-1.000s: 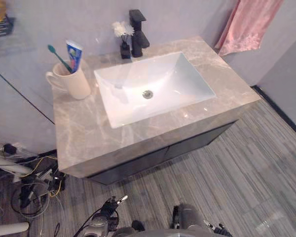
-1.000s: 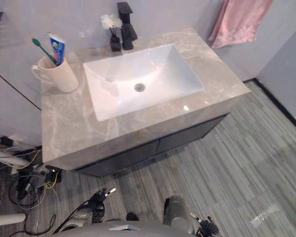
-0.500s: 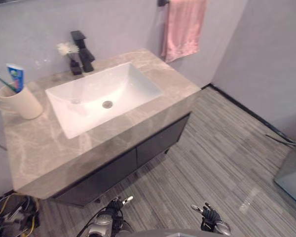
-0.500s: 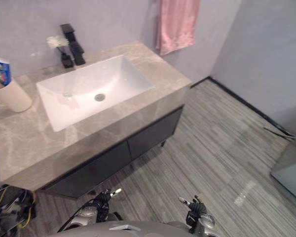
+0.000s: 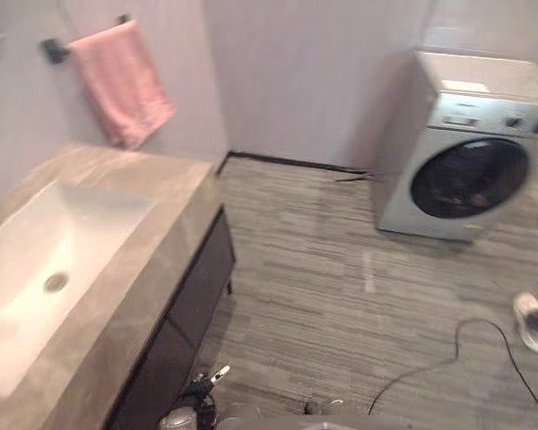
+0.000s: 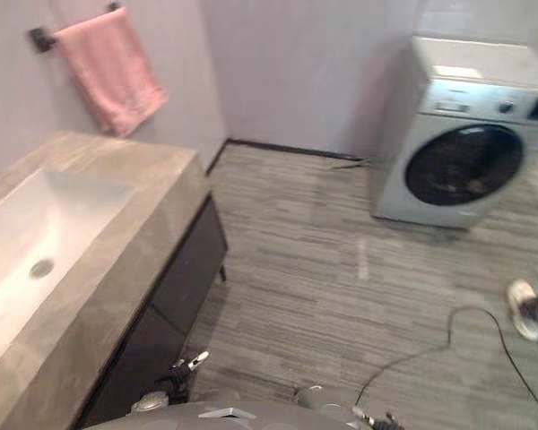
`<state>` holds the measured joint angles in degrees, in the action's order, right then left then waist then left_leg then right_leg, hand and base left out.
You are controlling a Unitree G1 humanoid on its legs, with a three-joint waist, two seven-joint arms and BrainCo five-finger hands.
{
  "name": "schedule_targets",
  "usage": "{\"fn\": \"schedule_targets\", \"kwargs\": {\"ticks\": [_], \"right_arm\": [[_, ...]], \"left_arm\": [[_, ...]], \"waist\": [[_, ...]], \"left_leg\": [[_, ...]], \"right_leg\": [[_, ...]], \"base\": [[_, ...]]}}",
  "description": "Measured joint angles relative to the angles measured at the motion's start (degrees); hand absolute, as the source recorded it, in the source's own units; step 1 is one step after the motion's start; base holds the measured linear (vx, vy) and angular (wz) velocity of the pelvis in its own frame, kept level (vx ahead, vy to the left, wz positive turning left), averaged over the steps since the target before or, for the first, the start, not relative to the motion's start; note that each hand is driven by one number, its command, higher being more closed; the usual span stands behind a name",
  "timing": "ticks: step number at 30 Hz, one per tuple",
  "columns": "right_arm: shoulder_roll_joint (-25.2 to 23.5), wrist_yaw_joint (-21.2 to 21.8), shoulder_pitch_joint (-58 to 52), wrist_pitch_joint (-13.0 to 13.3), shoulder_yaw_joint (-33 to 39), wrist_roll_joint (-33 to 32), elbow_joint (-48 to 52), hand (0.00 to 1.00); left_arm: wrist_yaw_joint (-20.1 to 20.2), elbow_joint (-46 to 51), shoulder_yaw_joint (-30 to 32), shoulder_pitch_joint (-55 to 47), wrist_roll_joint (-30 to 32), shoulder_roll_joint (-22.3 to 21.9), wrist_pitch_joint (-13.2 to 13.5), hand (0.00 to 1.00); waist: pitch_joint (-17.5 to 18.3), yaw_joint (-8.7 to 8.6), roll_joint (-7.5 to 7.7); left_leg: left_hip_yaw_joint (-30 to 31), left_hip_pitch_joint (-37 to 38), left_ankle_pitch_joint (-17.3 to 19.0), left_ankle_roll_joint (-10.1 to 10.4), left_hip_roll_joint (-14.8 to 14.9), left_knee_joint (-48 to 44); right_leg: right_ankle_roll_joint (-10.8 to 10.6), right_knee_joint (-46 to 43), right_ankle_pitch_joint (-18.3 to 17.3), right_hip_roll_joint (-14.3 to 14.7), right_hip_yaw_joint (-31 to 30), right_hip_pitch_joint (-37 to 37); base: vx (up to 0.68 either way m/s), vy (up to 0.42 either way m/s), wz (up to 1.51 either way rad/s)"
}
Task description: Organize washtable
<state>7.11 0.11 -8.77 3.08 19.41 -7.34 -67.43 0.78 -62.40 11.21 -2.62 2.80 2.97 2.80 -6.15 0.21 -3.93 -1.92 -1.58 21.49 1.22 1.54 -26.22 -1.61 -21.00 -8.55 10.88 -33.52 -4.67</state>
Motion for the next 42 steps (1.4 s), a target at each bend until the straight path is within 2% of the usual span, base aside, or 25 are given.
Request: {"fn": "schedule_targets", "kwargs": {"ticks": [2,5,7,8,10,11,12,13,14,17,18,19,21,23,25,27,29,31,32,34,37,38,40,41,42], "right_arm": [[0.83,0.01,-0.17,0.12,-2.61,-0.02,0.66,0.00],[1.26,0.10,-0.54,0.38,-4.39,-0.23,2.28,0.00],[1.42,0.54,-0.01,0.59,-5.86,-0.33,3.23,0.00],[0.95,0.59,-0.01,0.62,-6.29,-0.37,4.98,0.00],[0.15,1.13,0.08,1.35,-7.47,-0.43,8.15,0.00],[-1.20,1.24,0.22,1.79,-7.69,-0.45,9.53,0.00],[-1.40,1.26,0.34,1.80,-7.38,-0.51,10.03,0.00],[-1.37,1.17,0.79,1.46,-7.57,-0.50,10.46,0.00],[-1.36,1.17,0.74,1.33,-7.61,-0.50,10.45,0.00],[-1.17,1.08,0.75,1.51,-6.50,-0.50,8.54,0.00],[-1.53,0.91,0.46,1.63,-4.70,-0.50,6.71,0.00],[-1.65,0.90,-0.30,1.28,-2.60,-0.47,4.63,0.00],[-2.66,0.89,-1.80,0.53,1.95,-0.47,3.28,0.00],[-3.35,0.92,-3.65,0.44,5.12,-0.54,3.28,0.00],[-3.76,0.94,-4.95,0.47,6.93,-1.28,4.07,0.00],[-3.90,0.98,-5.03,0.52,6.43,-2.48,4.52,0.00],[-3.33,0.91,-4.64,0.56,4.89,-2.80,4.86,0.00],[-2.79,0.96,-2.89,0.57,2.87,-2.79,5.36,0.00],[-2.74,1.03,-2.48,0.56,2.65,-2.76,5.62,0.00],[-2.39,1.02,-1.81,0.56,-0.55,-2.74,7.31,0.00],[-1.34,0.98,-1.29,0.53,-5.65,-2.66,7.65,0.00],[-1.48,1.07,-0.45,0.55,-5.87,-2.53,7.70,0.00],[-1.66,1.20,0.49,0.49,-6.38,-2.16,7.72,0.00],[-2.12,1.21,0.43,0.41,-6.39,-2.14,7.58,0.00],[-3.63,1.33,0.32,0.39,-5.74,-1.94,7.15,0.00]], "left_arm": [[0.21,-0.52,-0.41,-0.79,0.49,-0.29,-0.32,0.00],[0.17,-0.57,-3.03,0.01,0.86,-0.68,-0.25,0.00],[0.13,-0.56,-4.43,0.29,0.82,-0.85,-0.05,0.00],[0.11,-0.38,-4.38,0.44,0.75,-1.37,-0.04,0.00],[0.01,0.30,-4.41,0.51,-0.12,-0.81,0.07,0.00],[-0.29,0.67,-4.80,1.05,-0.32,-0.03,0.20,0.00],[-0.35,0.69,-4.77,1.22,-0.32,-0.09,0.23,0.00],[-0.36,1.36,-4.78,0.99,-0.35,-0.19,0.35,0.00],[-0.46,1.74,-4.77,1.58,-0.83,-0.64,0.41,0.00],[-0.95,1.04,-4.40,2.08,-2.41,-1.11,0.39,0.00],[-1.26,-0.27,-4.66,2.72,-2.38,-1.04,0.85,0.00],[-1.25,-0.79,-4.26,2.80,-2.36,-1.12,1.00,0.00],[-1.09,-2.13,-1.64,2.34,-2.25,-2.06,1.03,0.00],[-1.19,-2.14,1.57,1.43,-2.26,-2.62,1.04,0.00],[-1.12,-0.08,5.05,0.09,-2.27,-3.51,0.99,0.00],[-1.01,1.88,5.58,-0.33,-2.26,-3.80,1.07,0.00],[-0.83,2.97,5.94,-0.37,-2.28,-4.23,1.62,0.00],[-0.94,4.02,7.04,-0.67,-2.33,-4.22,1.83,0.00],[-0.95,4.01,7.00,-0.86,-2.31,-4.14,1.88,0.00],[-1.38,4.16,7.19,-2.29,-2.46,-3.45,2.01,0.00],[-1.83,4.07,7.51,-1.73,-2.56,-3.20,2.25,0.00],[-2.05,4.05,7.48,-1.73,-2.54,-3.39,2.42,0.00],[-2.11,4.03,7.54,-1.72,-2.53,-3.36,2.35,0.00],[-2.09,3.94,7.78,-1.87,-2.51,-2.93,2.32,0.00],[-2.03,3.41,8.08,-1.87,-2.45,-1.58,2.37,0.00]], "waist": [[1.23,-1.43,-0.71],[1.99,-1.51,-0.28],[1.95,-1.66,0.18],[2.14,-2.07,0.21],[1.07,-3.11,2.64],[0.23,-3.94,3.78],[-0.05,-4.30,3.50],[-0.36,-4.35,3.84],[-0.63,-4.27,3.81],[-0.60,-4.26,3.59],[-0.47,-4.57,4.07],[-0.50,-5.06,4.48],[-0.50,-5.60,2.48],[-0.35,-5.69,1.47],[-0.39,-5.81,0.92],[-0.35,-5.16,1.38],[-0.04,-4.23,1.77],[0.12,-3.14,2.11],[0.18,-2.71,2.24],[0.17,-2.87,2.40],[1.00,-2.20,3.63],[1.85,-1.18,3.63],[2.70,-0.41,3.97],[3.79,0.23,5.32],[5.94,-0.31,8.02]], "left_leg": [[-3.87,1.04,-2.14,-1.57,-0.43,3.72],[-7.72,3.20,-3.98,-1.85,-1.63,9.09],[-11.16,4.21,-4.19,-1.95,-1.83,10.10],[-12.80,4.13,-4.22,-1.96,-1.73,9.60],[-17.61,4.35,-4.19,-1.99,-1.63,8.44],[-21.17,5.07,-4.03,-2.25,-0.62,8.05],[-22.93,5.39,-3.82,-2.51,0.58,8.18],[-27.44,6.79,-3.77,-2.53,1.83,9.94],[-31.74,8.70,-4.03,-2.07,2.30,12.16],[-35.67,10.61,-4.38,-0.05,4.16,13.64],[-36.29,10.84,-4.31,1.64,4.27,14.03],[-37.15,11.56,-3.37,3.94,5.05,12.89],[-36.79,12.29,-2.98,5.52,9.01,8.63],[-36.44,11.45,-3.02,5.45,14.47,-0.53],[-29.19,5.47,-6.24,-0.07,23.44,-23.26],[-23.56,1.39,-7.25,-0.68,24.68,-35.48],[-18.33,-5.03,-8.28,1.42,22.20,-44.15],[-14.80,-11.37,-8.13,1.96,16.57,-42.10],[-14.60,-12.39,-7.79,2.29,15.30,-39.78],[-14.41,-14.58,-6.49,1.47,14.48,-28.32],[-11.20,-16.60,-7.08,3.24,12.40,-6.93],[-9.81,-17.31,-8.24,4.18,11.63,-2.85],[-11.42,-18.47,-9.48,3.58,10.57,-2.86],[-11.97,-18.03,-10.30,2.79,8.95,-4.54],[-13.56,-18.00,-9.91,1.28,5.26,-4.93]], "right_leg": [[-1.25,1.31,0.81,-0.47,-2.73,-0.91],[-2.37,2.29,1.53,-0.97,-6.38,-2.39],[-2.45,0.23,1.59,0.53,-7.30,-4.52],[-2.48,-2.59,1.61,1.45,-6.74,-6.19],[-3.58,-11.17,2.43,4.24,-2.30,-11.43],[-3.49,-13.34,5.19,4.92,4.25,-14.55],[-3.65,-11.76,6.37,4.73,6.73,-14.80],[0.20,-15.99,3.00,3.27,13.38,-16.80],[1.72,-19.40,-0.19,-0.40,21.13,-18.56],[2.53,-15.37,-0.87,-7.54,32.41,-18.40],[1.58,-11.26,-0.19,-10.08,33.62,-17.24],[2.29,-7.81,0.22,-11.25,33.82,-15.94],[4.39,-7.61,-1.05,-7.35,33.04,-14.61],[5.92,-7.24,-1.98,-3.63,31.59,-12.36],[8.45,-5.60,-3.07,1.24,30.37,-6.88],[9.58,-5.32,-3.51,2.95,28.74,-3.90],[11.42,-5.07,-4.72,4.50,24.41,-1.02],[11.64,-3.64,-4.57,5.54,17.14,1.72],[11.48,-3.38,-4.57,5.59,15.34,2.29],[9.91,-2.23,-6.22,5.64,11.82,5.05],[10.52,-1.19,-8.20,5.79,5.66,9.34],[10.06,-0.57,-9.45,5.17,3.03,10.61],[9.31,0.04,-10.76,3.31,-0.71,14.20],[8.58,-0.12,-11.16,1.12,-1.32,15.33],[8.16,-0.89,-11.38,-2.76,-1.35,15.64]], "base": [[0.10,0.121,-1.06],[0.13,0.033,-0.69],[0.11,-0.029,-0.92],[0.06,-0.097,-1.31],[-0.05,-0.194,-1.62],[-0.12,-0.230,-1.64],[-0.07,-0.222,-2.03],[0.02,-0.141,-1.81],[0.06,-0.122,-1.77],[0.02,-0.112,-1.39],[0.03,-0.185,-0.86],[0.05,-0.235,-0.76],[0.16,-0.384,-0.64],[0.24,-0.434,-0.70],[0.21,-0.392,-0.59],[0.14,-0.285,-0.67],[0.17,-0.241,-0.97],[0.25,-0.165,-1.39],[0.26,-0.125,-1.57],[0.30,-0.097,-1.27],[0.27,-0.071,-0.90],[0.14,0.021,-1.20],[0.41,0.120,-1.16],[0.74,0.088,-0.96],[0.70,0.022,-0.41]]}}
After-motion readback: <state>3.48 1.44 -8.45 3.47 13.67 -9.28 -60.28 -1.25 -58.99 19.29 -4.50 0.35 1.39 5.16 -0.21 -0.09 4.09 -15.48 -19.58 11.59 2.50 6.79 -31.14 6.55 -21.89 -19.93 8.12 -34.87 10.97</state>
